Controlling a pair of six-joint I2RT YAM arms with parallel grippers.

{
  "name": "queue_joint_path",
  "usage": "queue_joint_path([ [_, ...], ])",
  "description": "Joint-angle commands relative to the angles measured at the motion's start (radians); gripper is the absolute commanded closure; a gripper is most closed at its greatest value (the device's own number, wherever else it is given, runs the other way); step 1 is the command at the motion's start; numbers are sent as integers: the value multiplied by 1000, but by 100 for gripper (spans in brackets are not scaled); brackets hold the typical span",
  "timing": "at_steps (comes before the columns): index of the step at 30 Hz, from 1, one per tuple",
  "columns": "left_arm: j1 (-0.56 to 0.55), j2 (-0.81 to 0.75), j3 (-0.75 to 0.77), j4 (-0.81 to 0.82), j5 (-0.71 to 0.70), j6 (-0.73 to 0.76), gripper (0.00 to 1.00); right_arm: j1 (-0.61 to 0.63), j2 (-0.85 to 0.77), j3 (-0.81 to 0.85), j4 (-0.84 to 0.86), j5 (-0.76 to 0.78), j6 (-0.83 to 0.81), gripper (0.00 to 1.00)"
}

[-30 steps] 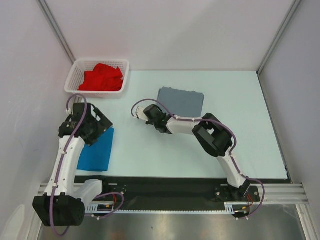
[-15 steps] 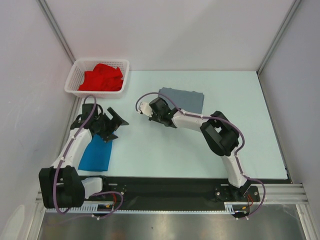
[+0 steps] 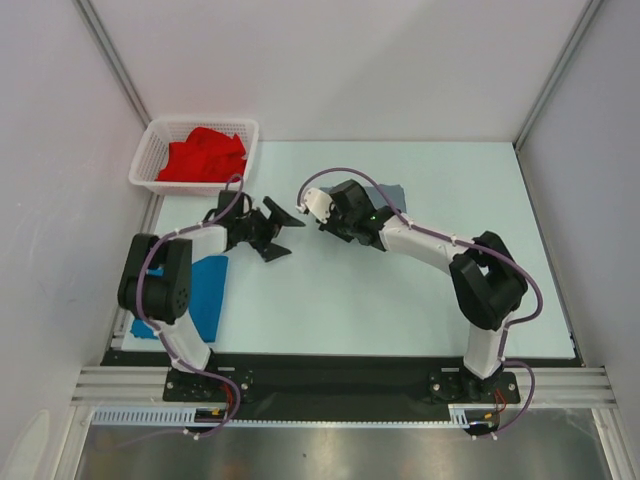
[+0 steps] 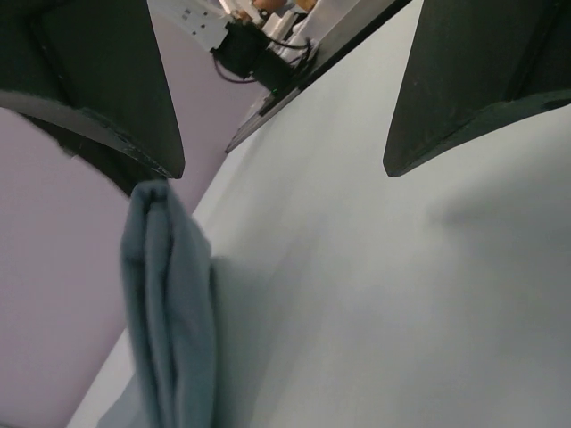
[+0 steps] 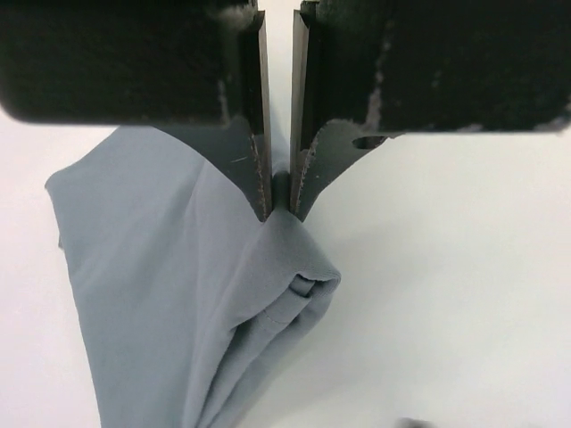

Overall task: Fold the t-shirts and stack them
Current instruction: Neatly place the folded tshirt to the corner

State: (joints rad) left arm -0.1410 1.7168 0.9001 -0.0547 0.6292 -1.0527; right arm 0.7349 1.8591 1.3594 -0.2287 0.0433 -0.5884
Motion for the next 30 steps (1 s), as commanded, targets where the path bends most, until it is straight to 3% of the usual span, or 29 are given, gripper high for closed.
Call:
queue_joint_path([
  [1,-64,72,98,238,38,-172,0,-15,-77,-28,5,-65,27,100],
  [5,-121,156,190,250,-22,-217,0,-20,-98,-43,8,-82,38,100],
  [10,-157,312,351,101,-58,-271,0,-15,-116,-37,8,-83,50,100],
  [18,-173,406,526,-137,-224,-247,0,-32,-153,-34,12,-109,76,100],
  [24,-189,495,637,-149,-240,-230,0,-35,-187,-77,26,-115,82,100],
  [30,-204,533,655,-131,-249,-251,15,-48,-186,-80,40,-120,98,100],
])
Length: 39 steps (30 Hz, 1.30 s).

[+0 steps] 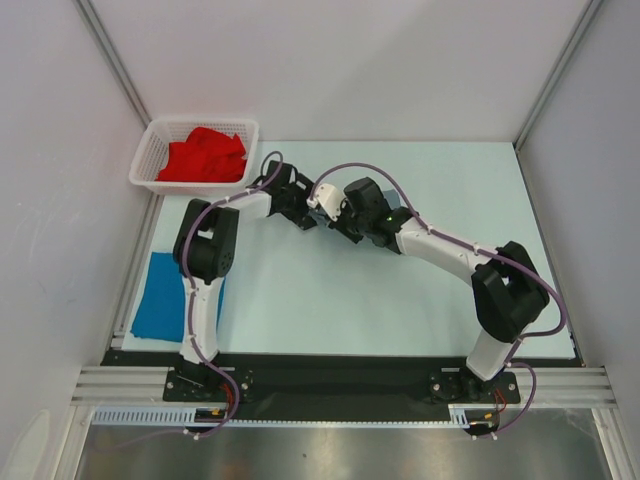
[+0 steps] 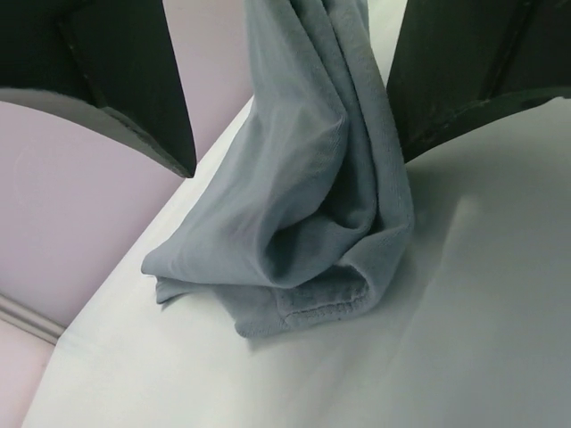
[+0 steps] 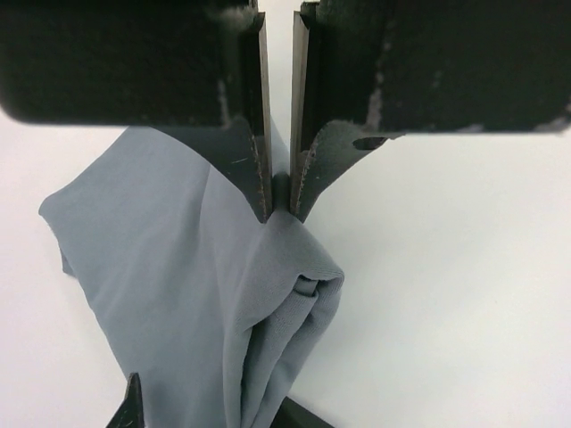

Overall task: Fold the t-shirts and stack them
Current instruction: Neatly place the folded tshirt to the corner

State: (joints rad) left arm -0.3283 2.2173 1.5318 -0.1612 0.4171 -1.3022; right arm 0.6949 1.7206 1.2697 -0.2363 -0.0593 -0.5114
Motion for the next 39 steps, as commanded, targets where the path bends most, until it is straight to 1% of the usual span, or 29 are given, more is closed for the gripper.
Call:
queue_joint_path([
  [1,-20,38,27,-20,-37,-6,17,-9,-49,10,49,-19,22,100],
  [2,-20,44,27,-12,-32,-6,23,-11,-47,8,49,-19,24,100],
  [3,-21,47,30,-12,-34,-6,26,-12,-47,10,49,-20,25,100],
  [4,-21,50,33,-20,-37,-3,33,-12,-50,7,48,-22,27,100],
  [6,-21,50,39,-34,-52,7,41,-15,-55,-1,52,-27,31,100],
  [9,-21,36,40,-20,-93,61,62,-15,-69,-15,52,-17,53,100],
  [10,-21,36,45,-8,-95,98,83,-15,-78,-16,48,-19,75,97],
  [11,-21,39,50,5,-95,118,99,-17,-84,-18,35,-11,89,85],
  [12,-21,41,74,-3,-95,139,100,-17,-91,-21,28,-1,108,77],
  [13,-21,36,80,-4,-103,186,100,-23,-108,-27,0,13,155,68],
  [16,-23,-28,51,-58,-178,237,100,-37,-134,-30,-88,35,264,58],
  [17,-23,-54,27,-61,-193,238,100,-47,-169,-38,-106,51,359,51],
  [18,-22,-114,-23,-60,-208,238,100,-49,-191,-50,-121,53,405,49],
  [19,-23,-142,-44,-64,-242,250,100,-48,-225,-88,-142,58,436,45],
  [21,-25,-229,-93,-101,-282,271,100,-17,-321,-124,-167,120,493,41],
  [22,-25,-263,-113,-104,-329,293,100,-5,-354,-139,-205,139,507,39],
  [23,-25,-293,-133,-124,-351,300,100,5,-412,-159,-228,177,533,38],
  [25,-26,-374,-174,-150,-395,323,100,31,-469,-182,-282,214,599,38],
  [26,-28,-401,-189,-178,-450,325,100,40,-501,-194,-291,240,612,37],
  [27,-31,-433,-228,-187,-469,319,100,61,-559,-220,-302,254,640,37],
  [28,-35,-483,-251,-189,-481,310,100,72,-587,-230,-314,265,649,38],
  [31,-63,-580,-306,-233,-576,304,100,115,-654,-237,-353,305,685,38],
  [32,-69,-603,-318,-263,-609,294,100,127,-664,-236,-363,315,691,38],
  [35,-81,-689,-370,-302,-646,270,99,170,-693,-222,-408,338,712,38],
  [39,-78,-763,-361,-420,-770,257,100,209,-733,-237,-436,326,728,38],
])
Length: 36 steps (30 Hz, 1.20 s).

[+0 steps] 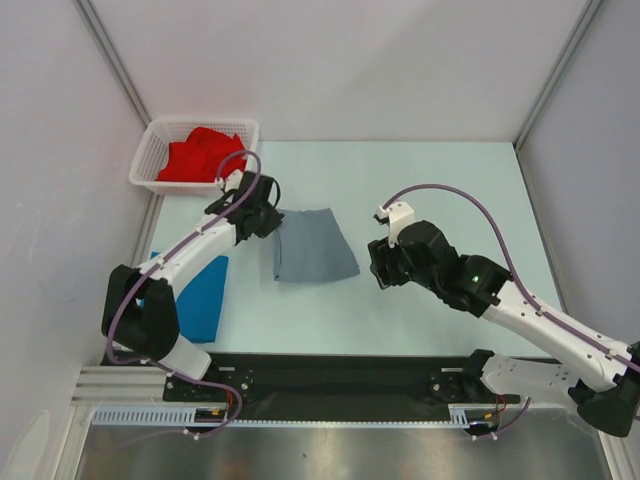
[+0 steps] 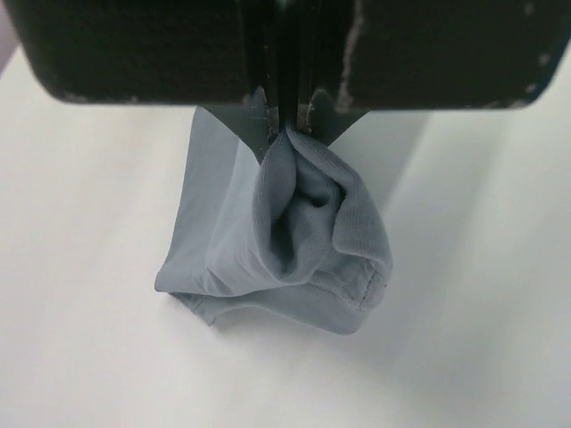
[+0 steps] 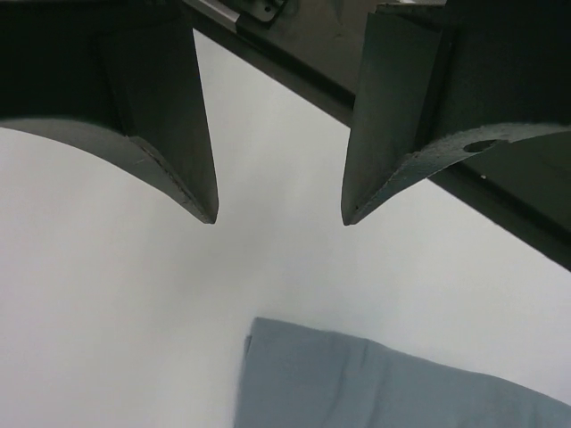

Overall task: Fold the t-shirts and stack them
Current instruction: Neatly place the folded tshirt to the corner

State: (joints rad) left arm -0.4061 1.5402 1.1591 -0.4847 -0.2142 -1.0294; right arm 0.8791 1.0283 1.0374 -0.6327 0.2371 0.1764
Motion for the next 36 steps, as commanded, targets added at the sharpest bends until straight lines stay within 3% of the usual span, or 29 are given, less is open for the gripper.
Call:
queue_joint_path([
  [1,0,-95,20,-112,-157,-15,100,30,-53,-28,-39,21,46,38],
  [7,3,-149,82,-310,-309,-92,100,66,-100,-74,-47,-22,78,39],
  [16,104,-146,172,-460,-396,-89,100,70,-66,-65,-4,-74,38,39],
  [36,305,-86,404,-500,-462,66,100,70,-51,-99,28,-99,25,39],
])
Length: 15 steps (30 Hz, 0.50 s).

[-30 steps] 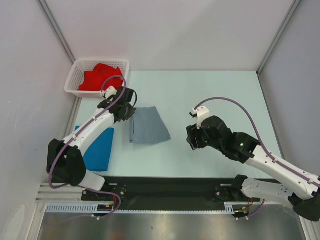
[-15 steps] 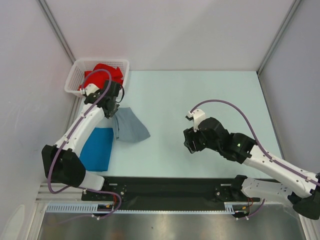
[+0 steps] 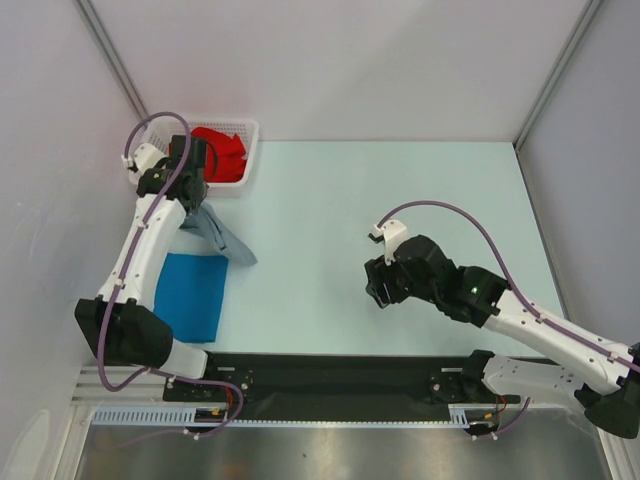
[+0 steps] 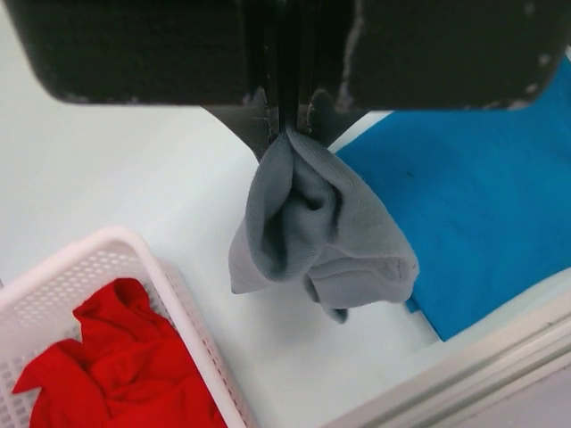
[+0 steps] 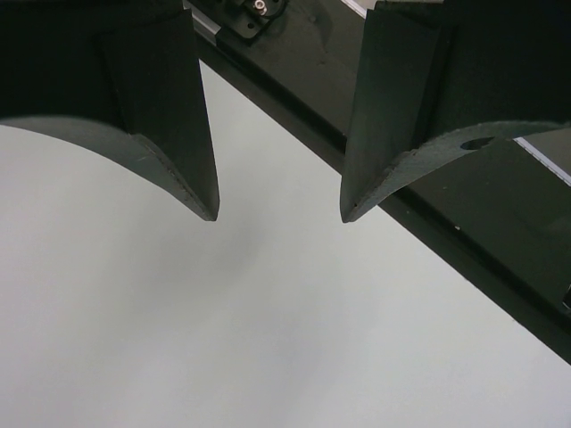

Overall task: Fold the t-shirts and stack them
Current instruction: Neatly place the folded tshirt to the corner

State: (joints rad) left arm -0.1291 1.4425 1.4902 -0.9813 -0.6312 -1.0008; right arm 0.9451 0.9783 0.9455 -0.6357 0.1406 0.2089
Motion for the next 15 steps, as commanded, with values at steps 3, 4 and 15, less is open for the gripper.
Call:
queue_joint_path([
  [3,39,33,102,-13,-58,42,100,6,-1,-13,36,-4,-11,39],
  [4,42,33,104,-8,-59,47,100,4,2,-13,39,-4,-9,39],
  [15,95,32,180,-14,-45,140,100,-6,5,-36,60,-24,-14,38],
])
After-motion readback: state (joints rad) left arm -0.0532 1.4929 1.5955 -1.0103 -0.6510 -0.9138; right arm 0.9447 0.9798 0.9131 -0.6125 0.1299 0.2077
